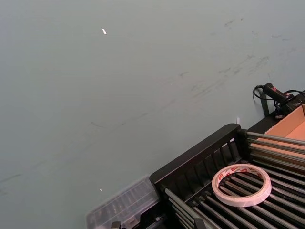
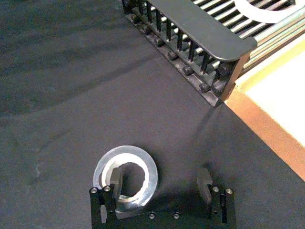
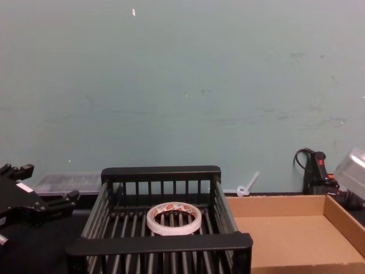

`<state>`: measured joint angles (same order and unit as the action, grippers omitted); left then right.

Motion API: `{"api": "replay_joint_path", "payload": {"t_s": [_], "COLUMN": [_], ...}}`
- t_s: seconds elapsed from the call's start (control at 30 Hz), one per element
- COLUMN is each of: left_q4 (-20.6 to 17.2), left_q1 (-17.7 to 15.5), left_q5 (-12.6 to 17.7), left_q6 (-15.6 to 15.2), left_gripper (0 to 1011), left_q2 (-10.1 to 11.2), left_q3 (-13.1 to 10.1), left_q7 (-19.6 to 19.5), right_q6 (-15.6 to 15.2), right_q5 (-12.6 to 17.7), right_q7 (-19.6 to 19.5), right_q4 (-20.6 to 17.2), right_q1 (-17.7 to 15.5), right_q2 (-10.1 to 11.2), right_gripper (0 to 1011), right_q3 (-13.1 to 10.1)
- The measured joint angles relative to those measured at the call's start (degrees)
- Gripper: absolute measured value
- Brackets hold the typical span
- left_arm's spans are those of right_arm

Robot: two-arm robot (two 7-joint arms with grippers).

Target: Pick up the white tape and place it into the black box , Pick up the silver tape and place it into the brown box.

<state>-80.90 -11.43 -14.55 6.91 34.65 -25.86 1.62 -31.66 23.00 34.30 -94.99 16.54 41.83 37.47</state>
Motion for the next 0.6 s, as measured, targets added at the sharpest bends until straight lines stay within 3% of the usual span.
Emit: {"api": "replay_joint_path", "payload": {"t_s": [0.43,0.6], "left_q4": [0.0,0.0], "left_q1": [0.0,0.0], "left_q5": [0.0,0.0], "left_q6": [0.0,0.0], "left_gripper": [1001,1001], "left_q2": [0.0,0.0], "left_q3": [0.0,0.0], "left_q7": [0.0,0.0], "right_q6": [-0.01,-0.06], "right_q5": [-0.01,-0.02], "right_q7": [0.0,0.01], "right_q4": [-0.01,-0.01], "right_q1": [-0.05,-0.08], "right_q2": [0.05,0.08], "right_gripper": [1002,912], "right_q3": [-0.06,-0.07]}}
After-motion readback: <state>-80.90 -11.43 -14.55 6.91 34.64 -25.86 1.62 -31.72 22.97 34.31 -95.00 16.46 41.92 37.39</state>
